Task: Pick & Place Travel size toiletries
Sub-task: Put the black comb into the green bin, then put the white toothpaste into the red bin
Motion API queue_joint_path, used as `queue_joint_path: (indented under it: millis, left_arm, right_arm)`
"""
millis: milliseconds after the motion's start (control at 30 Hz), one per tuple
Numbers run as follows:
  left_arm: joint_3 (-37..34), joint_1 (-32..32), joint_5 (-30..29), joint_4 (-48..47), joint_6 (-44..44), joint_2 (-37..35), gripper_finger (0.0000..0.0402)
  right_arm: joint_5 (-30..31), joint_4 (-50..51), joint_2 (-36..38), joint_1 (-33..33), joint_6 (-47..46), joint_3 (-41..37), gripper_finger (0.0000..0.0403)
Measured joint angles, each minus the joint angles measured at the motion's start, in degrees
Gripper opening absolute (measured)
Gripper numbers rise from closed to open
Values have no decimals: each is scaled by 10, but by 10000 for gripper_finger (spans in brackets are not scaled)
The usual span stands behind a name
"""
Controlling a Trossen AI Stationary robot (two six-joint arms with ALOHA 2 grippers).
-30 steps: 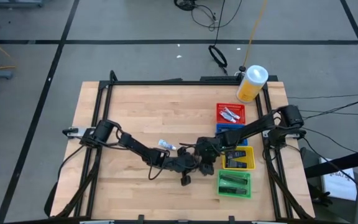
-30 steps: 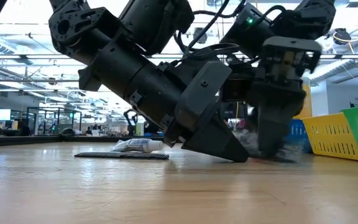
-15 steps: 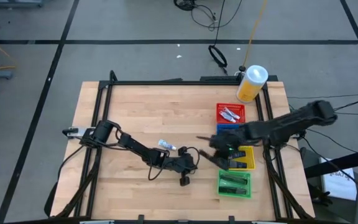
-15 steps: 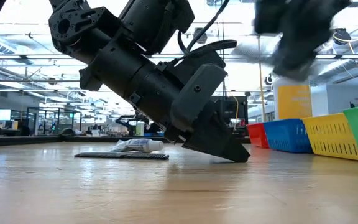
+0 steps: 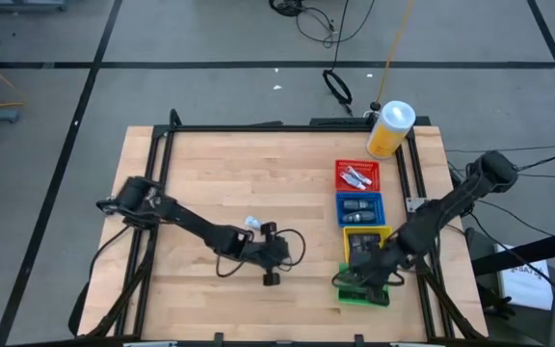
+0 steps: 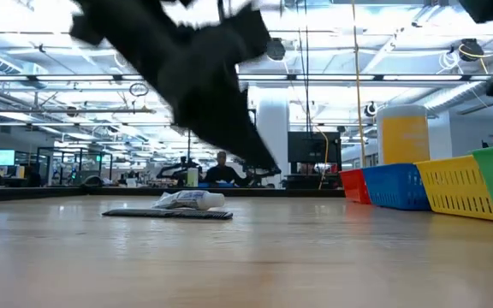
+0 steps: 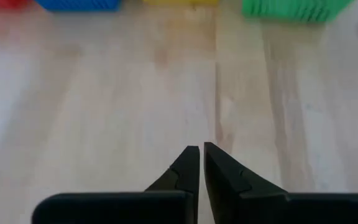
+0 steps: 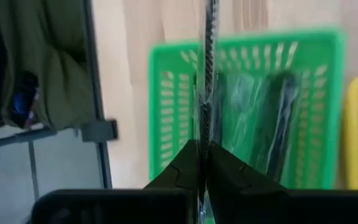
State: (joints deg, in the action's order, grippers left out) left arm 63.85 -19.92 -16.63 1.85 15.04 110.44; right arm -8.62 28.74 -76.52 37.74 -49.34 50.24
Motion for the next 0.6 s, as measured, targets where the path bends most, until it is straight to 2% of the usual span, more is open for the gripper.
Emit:
queue_joint_path:
  millis: [167,400,533,600]
  left_arm:
    - [1,-24,-55,-96,-4,-82,26]
    - [-4,-68,-136,-257,29,-168,26]
    - [-57,-80,-144,-254,69,-191,26]
    - [-95,-79,-126,-225,83,-199,26]
  right_arm:
    - [-36,6,-37,13,-27,0,30]
    - [-36,41,-44,8,-57,0,104]
    - [-35,62,-18,-3,-64,0,152]
    - [-33,52,-1,-7,-54,0,170]
